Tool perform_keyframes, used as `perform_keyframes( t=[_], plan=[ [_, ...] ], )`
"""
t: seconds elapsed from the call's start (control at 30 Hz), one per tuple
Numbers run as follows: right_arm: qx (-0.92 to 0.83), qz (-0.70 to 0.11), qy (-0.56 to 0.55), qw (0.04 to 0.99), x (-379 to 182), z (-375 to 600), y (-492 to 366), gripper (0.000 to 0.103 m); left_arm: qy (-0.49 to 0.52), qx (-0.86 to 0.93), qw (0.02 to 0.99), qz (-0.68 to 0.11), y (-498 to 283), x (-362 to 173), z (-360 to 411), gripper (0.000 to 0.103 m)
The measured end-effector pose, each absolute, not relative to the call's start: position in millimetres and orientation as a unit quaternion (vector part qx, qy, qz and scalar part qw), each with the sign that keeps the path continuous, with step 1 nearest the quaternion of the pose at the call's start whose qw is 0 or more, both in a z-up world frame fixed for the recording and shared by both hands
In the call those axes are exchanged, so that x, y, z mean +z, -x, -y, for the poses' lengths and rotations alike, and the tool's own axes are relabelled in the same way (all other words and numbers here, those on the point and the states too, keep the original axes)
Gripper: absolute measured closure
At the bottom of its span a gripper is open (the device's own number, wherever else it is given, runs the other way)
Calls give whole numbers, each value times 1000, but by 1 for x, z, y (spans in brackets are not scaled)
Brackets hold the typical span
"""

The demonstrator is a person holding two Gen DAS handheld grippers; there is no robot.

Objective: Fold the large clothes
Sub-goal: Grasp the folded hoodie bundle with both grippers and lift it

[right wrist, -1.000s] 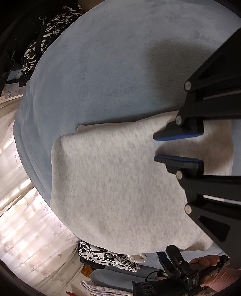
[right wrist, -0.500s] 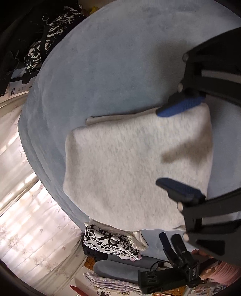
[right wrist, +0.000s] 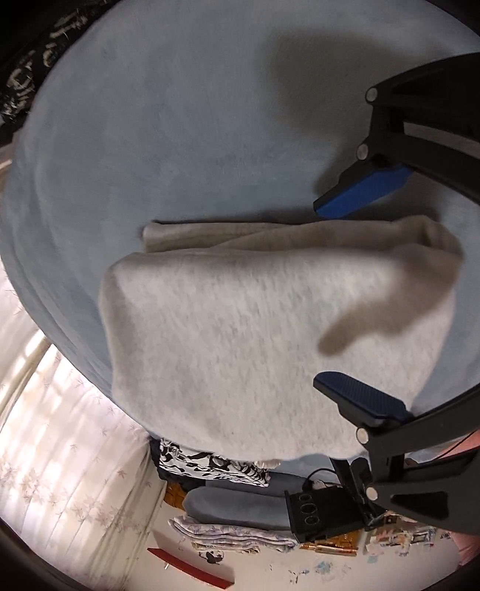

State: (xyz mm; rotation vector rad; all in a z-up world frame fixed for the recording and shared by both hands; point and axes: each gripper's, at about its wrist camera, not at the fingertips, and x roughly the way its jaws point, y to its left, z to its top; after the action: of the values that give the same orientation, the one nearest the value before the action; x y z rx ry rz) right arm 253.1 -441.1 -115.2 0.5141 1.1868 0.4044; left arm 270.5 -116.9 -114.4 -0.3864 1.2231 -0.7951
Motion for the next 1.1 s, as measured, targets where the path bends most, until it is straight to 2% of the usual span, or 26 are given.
perform_keyframes(
  t=[0.2, 0.4, 0.87, 1.1],
  plan=[
    [228, -566, -254, 750, -148, 434, -273, 16, 209, -386, 711, -550, -274, -134, 115, 0],
    [265, -563, -275, 732, -163, 428, -289, 0, 231, -400, 701, -544, -282, -151, 116, 0],
    [267, -541, -255, 755, -162, 412, -293, 1, 285, -403, 681, -542, -290, -176, 111, 0],
    [267, -547, -248, 754, -163, 409, -294, 1, 265, -395, 690, -545, -289, -170, 127, 0]
  ],
)
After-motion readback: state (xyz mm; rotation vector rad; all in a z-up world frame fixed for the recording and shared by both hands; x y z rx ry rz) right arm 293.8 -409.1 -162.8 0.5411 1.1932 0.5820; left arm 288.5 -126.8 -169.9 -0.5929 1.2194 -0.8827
